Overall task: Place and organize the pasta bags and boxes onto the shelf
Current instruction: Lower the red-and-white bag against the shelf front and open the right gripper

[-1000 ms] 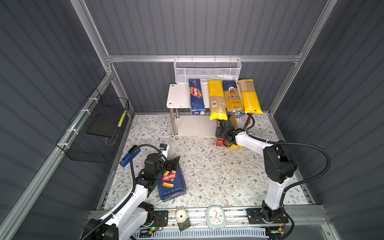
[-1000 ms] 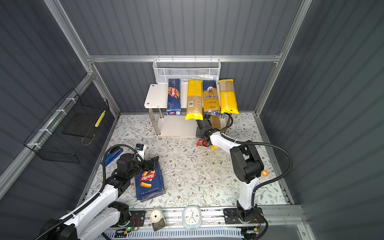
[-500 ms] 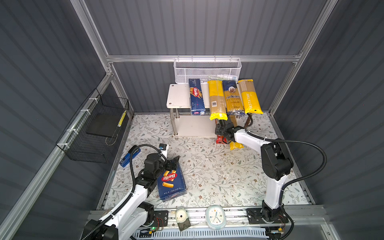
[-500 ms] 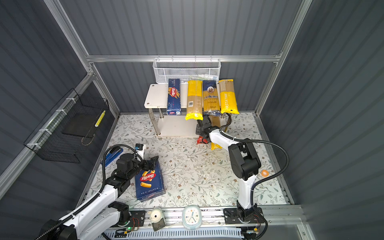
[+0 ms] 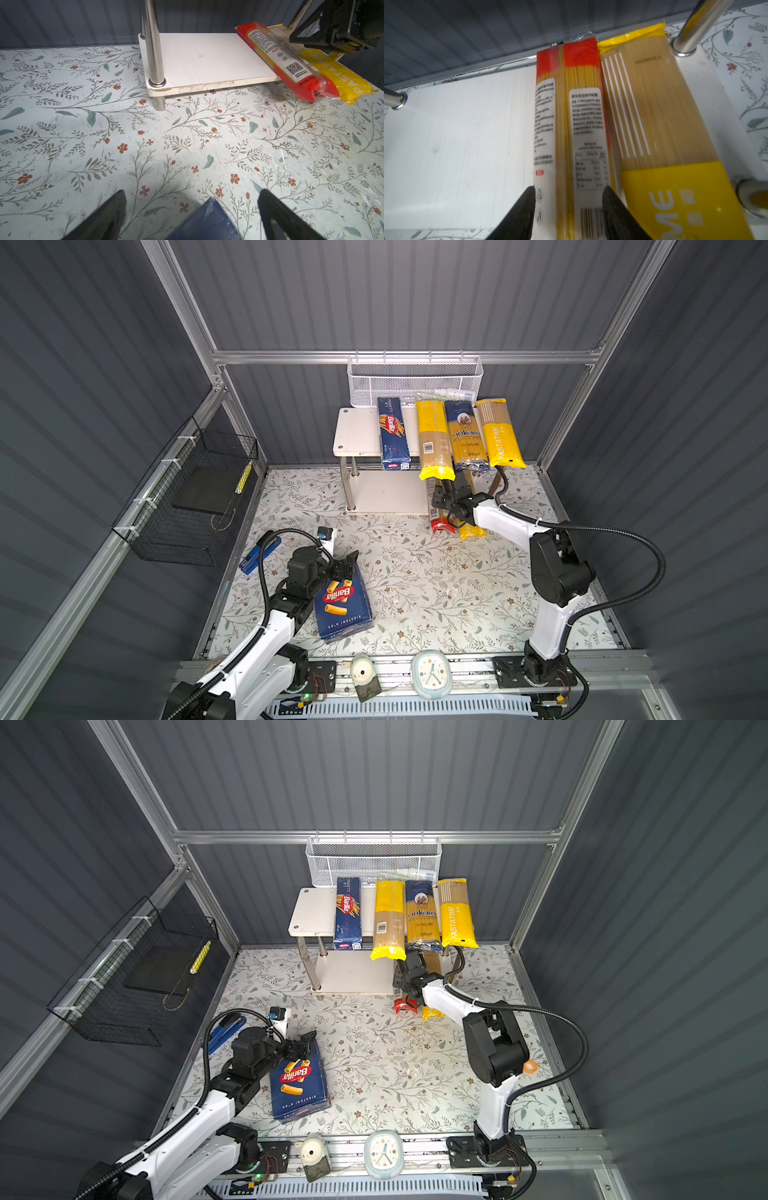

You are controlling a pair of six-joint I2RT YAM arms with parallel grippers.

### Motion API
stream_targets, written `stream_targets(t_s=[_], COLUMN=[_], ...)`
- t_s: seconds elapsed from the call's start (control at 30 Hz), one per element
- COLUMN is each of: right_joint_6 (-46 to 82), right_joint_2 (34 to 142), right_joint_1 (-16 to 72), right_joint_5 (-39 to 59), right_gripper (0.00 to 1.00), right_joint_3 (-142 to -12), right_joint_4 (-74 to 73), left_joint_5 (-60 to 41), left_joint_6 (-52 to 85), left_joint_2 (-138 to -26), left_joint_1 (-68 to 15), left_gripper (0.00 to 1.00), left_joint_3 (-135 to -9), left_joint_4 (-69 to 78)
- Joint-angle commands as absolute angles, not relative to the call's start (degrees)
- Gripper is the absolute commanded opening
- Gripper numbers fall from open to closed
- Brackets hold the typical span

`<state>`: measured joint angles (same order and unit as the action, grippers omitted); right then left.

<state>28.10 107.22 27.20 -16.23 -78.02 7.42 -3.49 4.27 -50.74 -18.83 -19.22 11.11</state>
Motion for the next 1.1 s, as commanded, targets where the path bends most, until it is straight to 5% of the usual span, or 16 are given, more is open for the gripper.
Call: stream_targets(t_s=[0.0,0.5,1.07], right_joint_6=[29.8,36.5,38.1], right_joint_2=[103.1,90.6,93.9], right_joint_1=[28.7,34.0,33.8], right_joint_5=[-16.8,-12.9,-9.9], right_gripper=[0.54,0.56,0.56], right_joint_3=[-75.3,-61.0,-58.3], right_joint_4=[8.8,8.5,2.1], left_joint_5=[-3.0,-2.4,-0.9], left_joint_6=[5.0,5.0,5.4], left_joint_2=[-50.0,-49.5,-50.8], left_joint_1=[-19.1,-19.1,-19.1], left_gripper=[0.99,1.0,1.0], left_joint_3=[-20.2,-20.0,-20.7], left_joint_4=[10.1,10.0,9.6])
